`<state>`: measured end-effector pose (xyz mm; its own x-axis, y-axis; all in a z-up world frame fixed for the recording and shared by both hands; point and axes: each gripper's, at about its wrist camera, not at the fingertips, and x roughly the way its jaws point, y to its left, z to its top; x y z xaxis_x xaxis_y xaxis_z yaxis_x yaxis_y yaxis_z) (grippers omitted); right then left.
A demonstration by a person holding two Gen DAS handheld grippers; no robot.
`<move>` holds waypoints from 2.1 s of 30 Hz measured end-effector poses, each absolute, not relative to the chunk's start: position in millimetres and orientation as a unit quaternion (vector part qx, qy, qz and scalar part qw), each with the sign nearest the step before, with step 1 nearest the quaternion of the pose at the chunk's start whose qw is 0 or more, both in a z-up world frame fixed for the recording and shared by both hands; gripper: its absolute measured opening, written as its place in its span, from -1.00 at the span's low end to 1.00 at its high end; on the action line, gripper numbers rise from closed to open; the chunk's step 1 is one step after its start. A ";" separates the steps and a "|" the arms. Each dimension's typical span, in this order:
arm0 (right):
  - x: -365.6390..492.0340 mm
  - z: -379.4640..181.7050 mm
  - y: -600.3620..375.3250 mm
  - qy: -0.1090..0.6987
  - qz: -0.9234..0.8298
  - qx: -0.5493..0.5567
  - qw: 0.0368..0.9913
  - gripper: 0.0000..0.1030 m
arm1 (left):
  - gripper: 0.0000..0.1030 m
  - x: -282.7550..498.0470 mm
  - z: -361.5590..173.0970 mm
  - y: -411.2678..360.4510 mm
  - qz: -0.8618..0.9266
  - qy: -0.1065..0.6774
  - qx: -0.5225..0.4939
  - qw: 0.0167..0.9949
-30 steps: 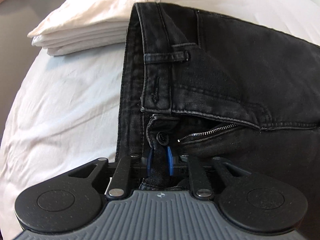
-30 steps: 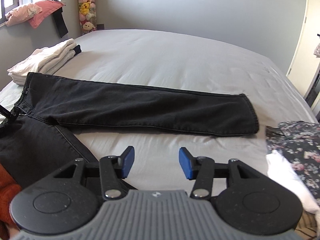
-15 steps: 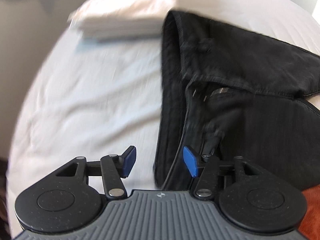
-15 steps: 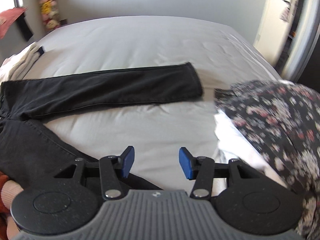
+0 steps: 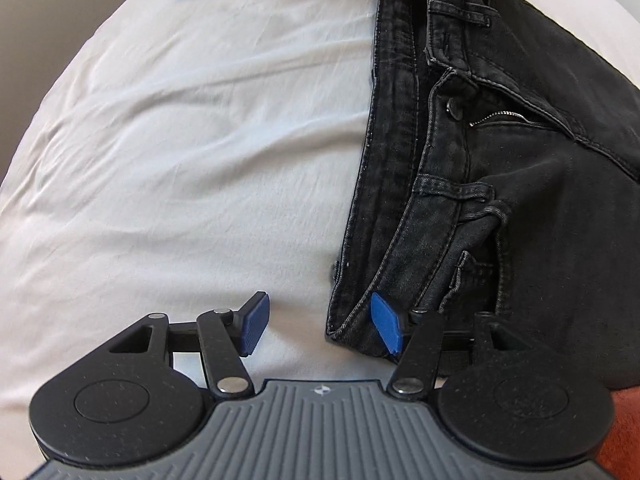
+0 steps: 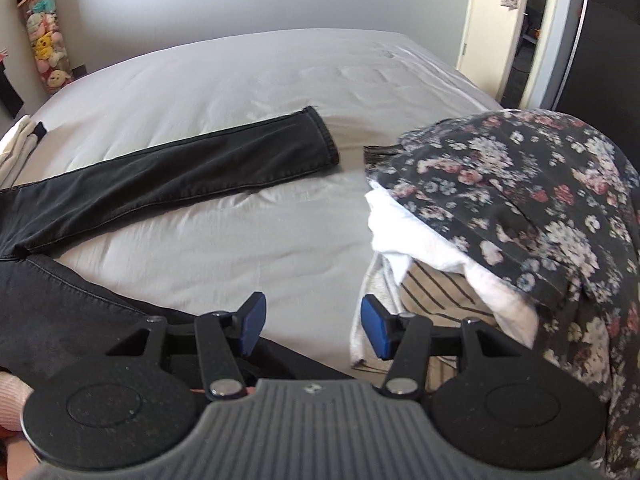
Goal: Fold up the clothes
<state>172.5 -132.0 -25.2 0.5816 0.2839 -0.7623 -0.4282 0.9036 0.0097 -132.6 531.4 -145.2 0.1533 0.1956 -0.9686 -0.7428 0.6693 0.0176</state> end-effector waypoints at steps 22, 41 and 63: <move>206.6 -87.0 -206.1 0.524 0.178 0.047 0.832 -0.06 | 0.25 -130.3 -141.0 527.6 0.329 0.542 -0.235 0.737; 235.4 -52.7 -189.5 0.449 0.205 0.044 0.868 -0.65 | 0.25 -102.5 -144.9 521.2 0.359 0.578 -0.194 0.706; 337.8 -91.0 -111.4 0.464 0.195 -0.077 0.860 -0.30 | 0.33 -101.1 -150.2 523.7 0.362 0.583 -0.192 0.702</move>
